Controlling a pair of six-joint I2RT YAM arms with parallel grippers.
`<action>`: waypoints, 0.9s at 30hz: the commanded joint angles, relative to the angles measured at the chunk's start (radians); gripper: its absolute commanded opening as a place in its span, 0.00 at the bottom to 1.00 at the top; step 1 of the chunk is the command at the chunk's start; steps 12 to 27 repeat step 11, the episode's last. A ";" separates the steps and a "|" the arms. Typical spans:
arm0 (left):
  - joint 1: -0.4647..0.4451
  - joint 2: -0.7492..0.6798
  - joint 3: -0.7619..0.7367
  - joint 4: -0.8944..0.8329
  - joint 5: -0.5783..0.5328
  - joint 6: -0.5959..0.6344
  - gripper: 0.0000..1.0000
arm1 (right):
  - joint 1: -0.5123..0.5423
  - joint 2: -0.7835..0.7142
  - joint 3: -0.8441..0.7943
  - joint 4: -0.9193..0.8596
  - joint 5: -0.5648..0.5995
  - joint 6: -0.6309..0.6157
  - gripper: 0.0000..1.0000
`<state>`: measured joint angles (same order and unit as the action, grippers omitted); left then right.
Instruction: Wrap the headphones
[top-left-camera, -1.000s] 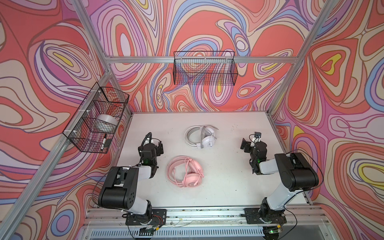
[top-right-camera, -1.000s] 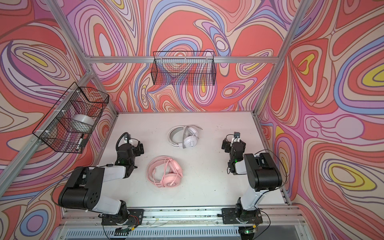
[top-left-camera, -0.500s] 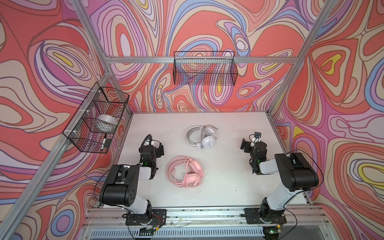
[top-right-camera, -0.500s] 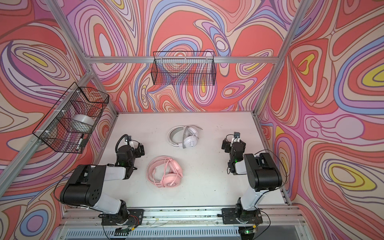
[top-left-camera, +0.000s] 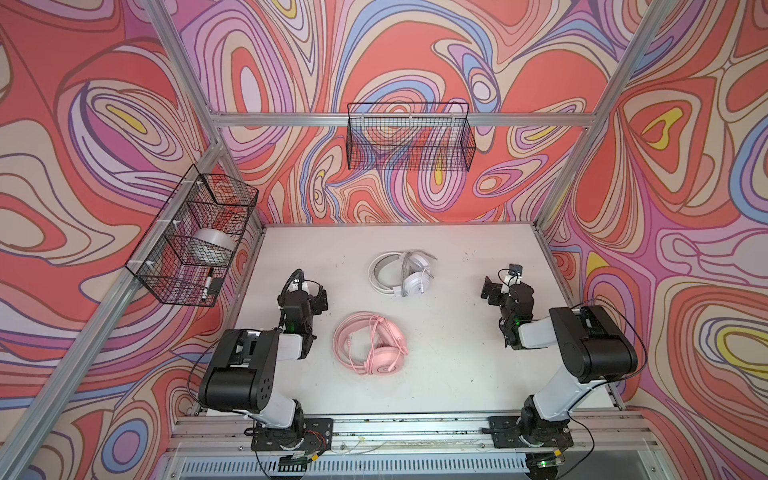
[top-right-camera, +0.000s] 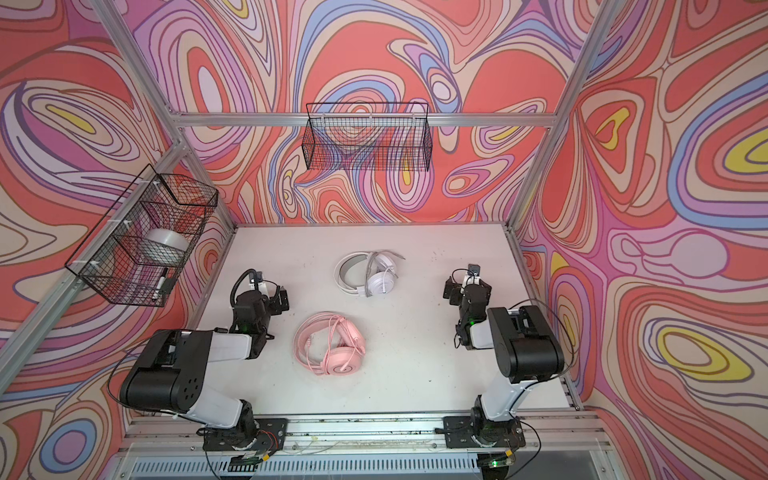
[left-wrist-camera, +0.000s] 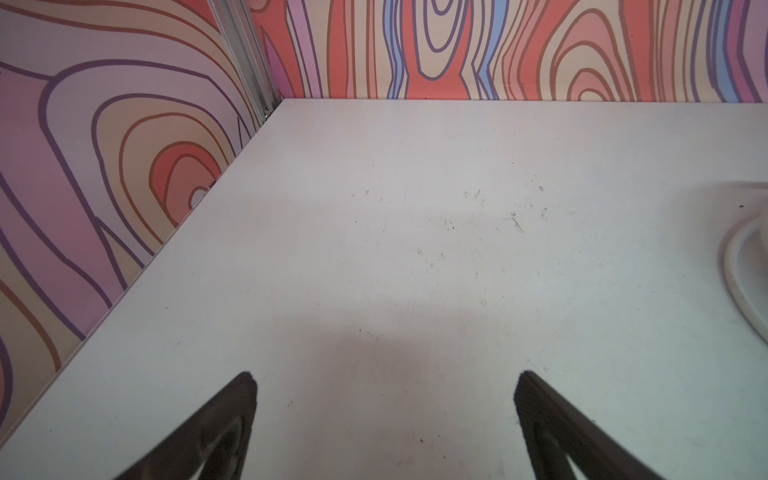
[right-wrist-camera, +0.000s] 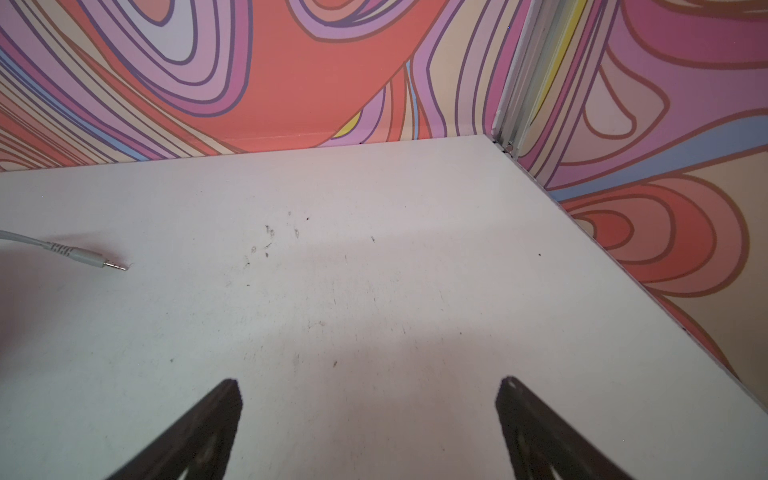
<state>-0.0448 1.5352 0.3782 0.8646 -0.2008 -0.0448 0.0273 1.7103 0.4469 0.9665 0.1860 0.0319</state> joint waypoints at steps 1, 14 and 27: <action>0.006 0.007 -0.010 0.043 0.009 0.011 1.00 | -0.001 0.003 0.013 0.010 -0.007 0.005 0.98; 0.006 0.007 -0.009 0.040 0.011 0.010 1.00 | -0.001 0.004 0.013 0.010 -0.006 0.006 0.99; 0.006 0.007 -0.009 0.040 0.011 0.010 1.00 | -0.001 0.004 0.013 0.010 -0.006 0.006 0.99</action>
